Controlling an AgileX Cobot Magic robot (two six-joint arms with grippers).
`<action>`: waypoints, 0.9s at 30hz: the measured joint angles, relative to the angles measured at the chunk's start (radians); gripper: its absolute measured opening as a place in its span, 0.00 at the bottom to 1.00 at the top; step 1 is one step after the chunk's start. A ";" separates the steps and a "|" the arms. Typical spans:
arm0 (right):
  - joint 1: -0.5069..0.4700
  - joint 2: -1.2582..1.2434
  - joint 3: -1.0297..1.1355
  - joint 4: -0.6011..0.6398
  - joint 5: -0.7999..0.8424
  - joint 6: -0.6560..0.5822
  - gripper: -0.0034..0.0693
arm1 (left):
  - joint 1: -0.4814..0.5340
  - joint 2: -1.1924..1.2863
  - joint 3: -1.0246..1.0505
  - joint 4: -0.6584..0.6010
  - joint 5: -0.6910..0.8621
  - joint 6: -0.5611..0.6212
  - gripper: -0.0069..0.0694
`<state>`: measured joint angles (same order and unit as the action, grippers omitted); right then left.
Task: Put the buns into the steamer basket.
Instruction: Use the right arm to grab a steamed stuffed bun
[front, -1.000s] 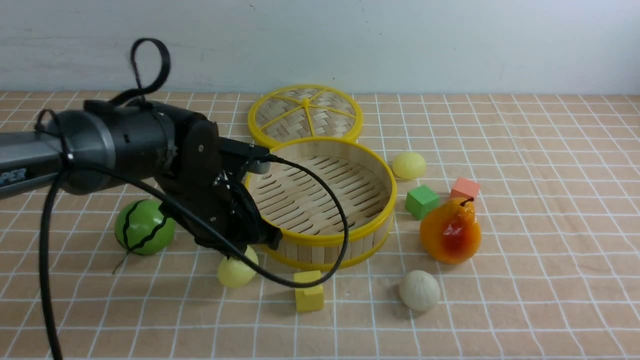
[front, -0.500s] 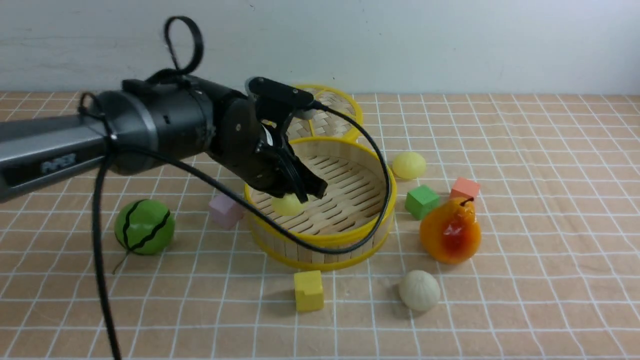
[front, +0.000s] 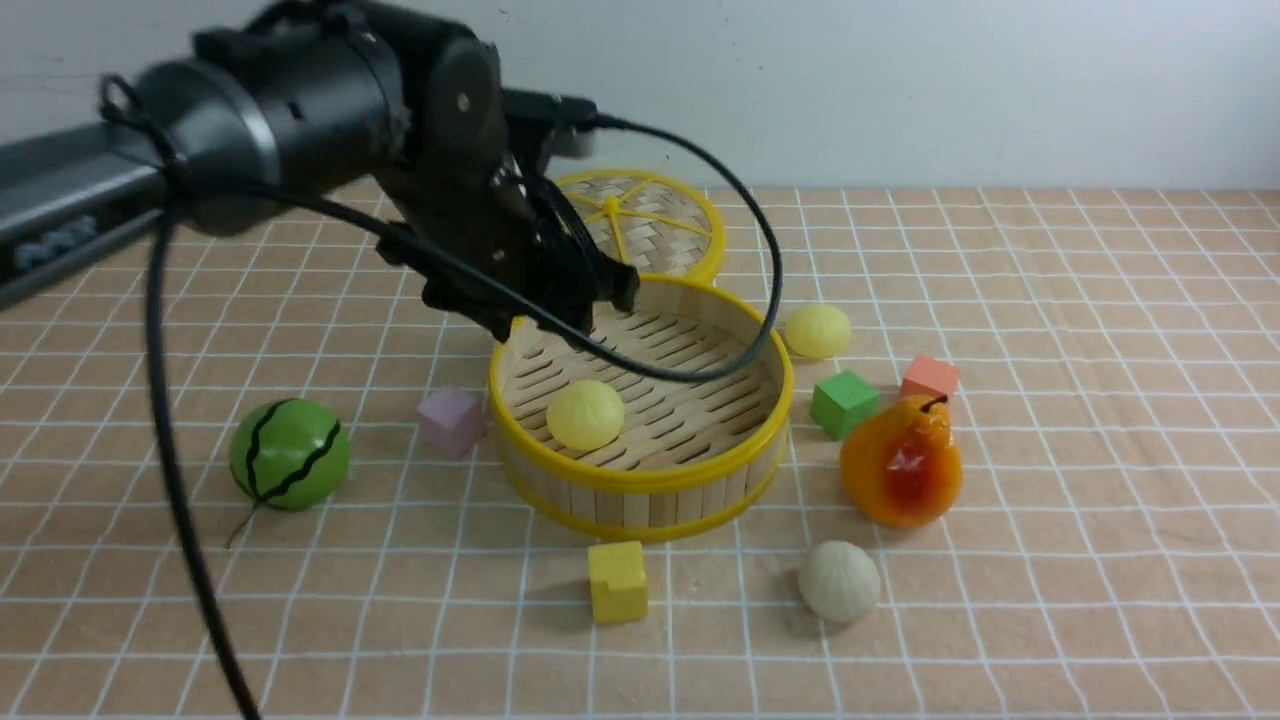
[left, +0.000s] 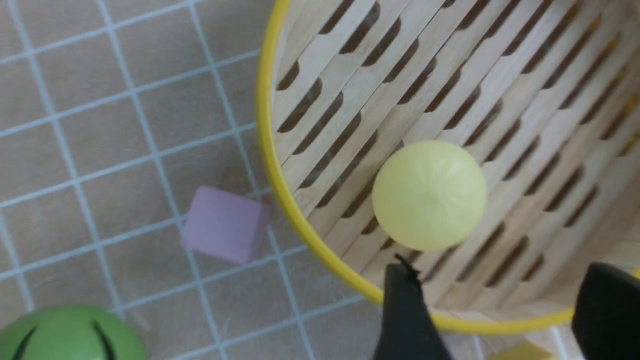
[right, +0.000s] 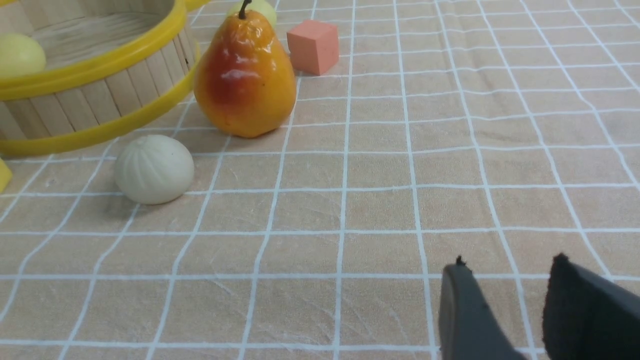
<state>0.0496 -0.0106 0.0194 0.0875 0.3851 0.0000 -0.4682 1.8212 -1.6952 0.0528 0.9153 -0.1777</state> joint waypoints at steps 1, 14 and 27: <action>0.000 0.000 0.000 0.000 0.000 0.000 0.38 | 0.000 -0.040 0.007 0.000 0.011 -0.001 0.50; 0.000 0.000 0.000 0.000 0.000 0.000 0.38 | 0.000 -0.830 0.597 -0.082 -0.209 -0.003 0.07; 0.000 0.000 0.000 0.000 0.000 0.000 0.38 | 0.000 -1.784 1.388 -0.158 -0.589 -0.049 0.07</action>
<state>0.0496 -0.0106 0.0194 0.0875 0.3851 0.0000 -0.4682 0.0370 -0.3070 -0.1049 0.3262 -0.2267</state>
